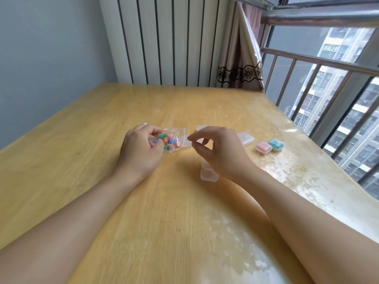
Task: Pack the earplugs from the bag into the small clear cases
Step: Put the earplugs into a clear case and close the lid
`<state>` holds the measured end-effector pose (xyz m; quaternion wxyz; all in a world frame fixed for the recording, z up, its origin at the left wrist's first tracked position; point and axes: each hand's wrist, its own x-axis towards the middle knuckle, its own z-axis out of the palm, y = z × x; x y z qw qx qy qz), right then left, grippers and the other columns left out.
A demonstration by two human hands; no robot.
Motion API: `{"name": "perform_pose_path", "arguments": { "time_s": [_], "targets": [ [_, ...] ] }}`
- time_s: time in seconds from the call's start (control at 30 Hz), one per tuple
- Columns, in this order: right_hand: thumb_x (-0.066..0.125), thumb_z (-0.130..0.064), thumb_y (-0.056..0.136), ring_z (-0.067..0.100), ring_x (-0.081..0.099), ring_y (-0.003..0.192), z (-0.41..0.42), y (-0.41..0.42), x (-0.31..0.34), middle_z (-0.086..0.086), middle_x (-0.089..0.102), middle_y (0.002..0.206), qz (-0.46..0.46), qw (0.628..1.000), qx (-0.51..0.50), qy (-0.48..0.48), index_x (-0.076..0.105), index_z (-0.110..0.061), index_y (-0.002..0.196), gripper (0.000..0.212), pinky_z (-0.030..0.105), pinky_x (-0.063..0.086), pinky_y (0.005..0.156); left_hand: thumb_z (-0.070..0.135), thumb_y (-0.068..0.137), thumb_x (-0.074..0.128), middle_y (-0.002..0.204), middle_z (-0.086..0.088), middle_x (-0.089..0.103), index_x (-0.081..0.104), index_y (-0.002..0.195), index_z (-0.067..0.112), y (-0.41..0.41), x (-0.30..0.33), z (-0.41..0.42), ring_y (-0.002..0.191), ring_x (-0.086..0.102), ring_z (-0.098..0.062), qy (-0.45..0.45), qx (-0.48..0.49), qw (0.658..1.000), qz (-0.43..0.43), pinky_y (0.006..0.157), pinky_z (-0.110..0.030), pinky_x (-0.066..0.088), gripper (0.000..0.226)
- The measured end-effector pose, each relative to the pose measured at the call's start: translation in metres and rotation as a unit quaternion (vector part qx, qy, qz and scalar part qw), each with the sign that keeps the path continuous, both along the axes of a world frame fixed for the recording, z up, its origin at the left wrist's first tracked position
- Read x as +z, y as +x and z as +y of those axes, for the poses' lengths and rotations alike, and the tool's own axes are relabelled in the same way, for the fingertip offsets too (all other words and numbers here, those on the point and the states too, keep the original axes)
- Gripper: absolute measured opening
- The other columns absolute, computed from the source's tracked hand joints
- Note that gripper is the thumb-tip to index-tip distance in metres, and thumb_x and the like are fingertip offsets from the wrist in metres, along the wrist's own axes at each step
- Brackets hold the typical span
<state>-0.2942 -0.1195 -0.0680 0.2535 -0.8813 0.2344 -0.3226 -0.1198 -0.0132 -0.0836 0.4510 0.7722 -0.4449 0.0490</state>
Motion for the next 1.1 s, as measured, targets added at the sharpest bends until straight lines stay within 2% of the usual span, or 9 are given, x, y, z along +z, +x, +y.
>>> {"name": "perform_pose_path", "arguments": {
  "time_s": [0.17,0.33,0.4,0.5,0.63,0.83,0.93,1.03,1.1],
  "targets": [
    [0.067,-0.022,0.093,0.008,0.059,0.087,-0.002,0.036,0.010,-0.005,0.076,0.112,0.101,0.993,-0.005,-0.068,0.078,-0.022,0.110,0.020,0.026,0.043,0.075,0.005,0.086,0.062,0.087,0.004,0.067,0.076,0.104,0.017,0.003,-0.003,0.000,0.068,0.055,-0.011,0.018,-0.009,0.999,0.033,0.067,-0.019,0.040,0.025],
    [0.076,-0.029,0.082,0.030,0.066,0.078,0.002,0.060,0.010,0.009,0.075,0.080,0.166,0.985,-0.011,-0.038,0.077,-0.011,0.076,0.018,0.044,0.057,0.072,0.025,0.097,0.057,0.071,0.006,0.064,0.070,0.081,0.026,0.004,-0.001,0.000,0.071,0.057,-0.015,0.012,-0.010,0.997,0.075,0.057,-0.010,0.035,0.021],
    [0.079,-0.029,0.077,0.031,0.062,0.065,0.003,0.066,0.009,0.013,0.070,0.070,0.164,0.986,-0.028,-0.015,0.072,-0.008,0.069,0.024,0.044,0.057,0.061,0.039,0.097,0.057,0.074,0.009,0.065,0.067,0.075,0.030,0.003,-0.001,0.000,0.076,0.059,-0.014,0.017,-0.025,0.996,0.081,0.060,-0.011,0.035,0.025],
    [0.077,-0.023,0.075,0.026,0.048,0.054,0.007,0.070,0.010,0.007,0.057,0.056,0.152,0.987,-0.045,-0.004,0.063,-0.005,0.062,0.026,0.037,0.044,0.049,0.060,0.079,0.060,0.088,0.010,0.069,0.073,0.086,0.025,0.001,-0.002,0.003,0.083,0.064,-0.009,0.026,-0.035,0.997,0.065,0.069,-0.018,0.043,0.038],
    [0.067,-0.016,0.078,0.028,0.066,0.074,0.012,0.064,0.011,0.008,0.071,0.077,0.153,0.987,-0.035,-0.023,0.074,-0.009,0.080,0.010,0.042,0.060,0.066,0.042,0.081,0.074,0.093,0.008,0.068,0.072,0.089,0.022,0.002,-0.003,0.001,0.080,0.062,-0.007,0.032,-0.024,0.998,0.043,0.066,-0.012,0.040,0.022],
    [0.072,-0.024,0.082,0.020,0.066,0.076,0.015,0.025,0.028,0.000,0.073,0.079,0.102,0.992,-0.040,-0.065,0.076,-0.017,0.086,0.009,0.036,0.055,0.069,0.037,0.083,0.074,0.092,0.008,0.064,0.071,0.095,0.019,0.001,-0.005,0.001,0.078,0.056,-0.010,0.023,-0.032,0.999,0.021,0.070,-0.017,0.043,0.022],
    [0.074,-0.018,0.089,0.019,0.070,0.068,0.017,-0.007,0.041,0.005,0.074,0.077,0.037,0.991,0.013,0.130,0.076,-0.008,0.086,0.010,0.035,0.061,0.068,0.043,0.079,0.068,0.093,0.008,0.063,0.071,0.102,0.021,-0.006,0.005,0.007,0.089,0.056,-0.015,-0.054,-0.024,0.996,-0.071,0.076,-0.021,0.041,0.032],
    [0.067,-0.011,0.095,0.015,0.064,0.070,0.017,-0.035,0.043,0.011,0.071,0.085,-0.049,0.879,0.133,0.455,0.074,-0.002,0.094,0.012,0.022,0.060,0.071,0.037,0.076,0.073,0.088,0.003,0.062,0.070,0.109,0.016,-0.027,0.014,0.016,0.080,0.057,-0.013,-0.122,-0.158,0.976,-0.091,0.070,-0.014,0.042,0.039],
    [0.063,-0.009,0.096,0.011,0.064,0.072,0.014,-0.044,0.037,0.008,0.071,0.087,-0.067,0.818,0.165,0.546,0.074,0.000,0.102,0.015,0.017,0.058,0.069,0.035,0.075,0.077,0.091,0.000,0.066,0.069,0.114,0.015,-0.043,0.011,0.018,0.081,0.064,-0.018,-0.127,-0.245,0.961,-0.015,0.069,-0.022,0.050,0.045]
  ]
}}
